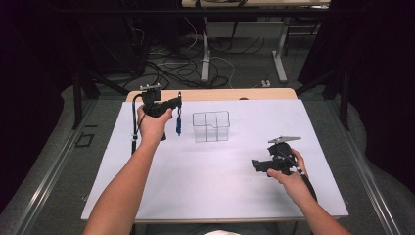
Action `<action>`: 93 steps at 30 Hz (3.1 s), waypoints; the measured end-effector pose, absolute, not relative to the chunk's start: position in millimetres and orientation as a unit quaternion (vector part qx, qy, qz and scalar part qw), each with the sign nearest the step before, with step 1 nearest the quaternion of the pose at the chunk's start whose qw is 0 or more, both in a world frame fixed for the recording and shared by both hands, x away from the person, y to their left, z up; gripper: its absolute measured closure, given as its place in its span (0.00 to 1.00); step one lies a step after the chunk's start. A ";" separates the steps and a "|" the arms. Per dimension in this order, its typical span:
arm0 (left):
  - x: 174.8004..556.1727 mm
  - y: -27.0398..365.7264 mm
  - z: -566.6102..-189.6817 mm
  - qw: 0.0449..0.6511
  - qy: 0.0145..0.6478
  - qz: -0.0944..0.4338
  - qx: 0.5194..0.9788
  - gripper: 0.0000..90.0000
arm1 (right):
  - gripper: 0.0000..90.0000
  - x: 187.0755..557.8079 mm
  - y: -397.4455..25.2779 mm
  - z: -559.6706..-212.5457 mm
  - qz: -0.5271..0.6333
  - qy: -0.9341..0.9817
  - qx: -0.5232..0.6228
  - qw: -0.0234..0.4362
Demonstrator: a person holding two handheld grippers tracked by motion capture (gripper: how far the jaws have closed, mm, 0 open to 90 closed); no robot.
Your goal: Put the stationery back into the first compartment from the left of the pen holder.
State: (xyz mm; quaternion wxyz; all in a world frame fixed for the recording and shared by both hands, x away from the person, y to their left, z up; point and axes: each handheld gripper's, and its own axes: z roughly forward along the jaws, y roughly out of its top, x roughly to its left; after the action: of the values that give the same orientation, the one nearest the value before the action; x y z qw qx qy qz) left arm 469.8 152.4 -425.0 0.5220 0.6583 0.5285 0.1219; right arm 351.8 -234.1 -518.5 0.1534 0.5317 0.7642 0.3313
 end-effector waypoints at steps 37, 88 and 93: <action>479.8 103.6 -404.3 0.557 0.464 0.184 0.664 0.89 | 0.05 351.5 -236.9 -517.1 0.336 0.762 0.533 0.151; 492.8 84.7 -459.8 0.516 0.479 0.195 0.683 0.89 | 0.02 351.1 -234.1 -519.4 0.334 0.775 0.513 0.157; 491.2 88.5 -458.3 0.515 0.489 0.185 0.679 0.83 | 0.02 351.3 -234.3 -519.6 0.333 0.774 0.515 0.157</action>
State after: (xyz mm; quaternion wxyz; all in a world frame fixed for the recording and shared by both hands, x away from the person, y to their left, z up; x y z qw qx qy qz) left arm 491.2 88.5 -458.3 0.5153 0.6791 0.4889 0.1850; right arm 351.3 -234.3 -519.6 0.1575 0.5150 0.7740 0.3332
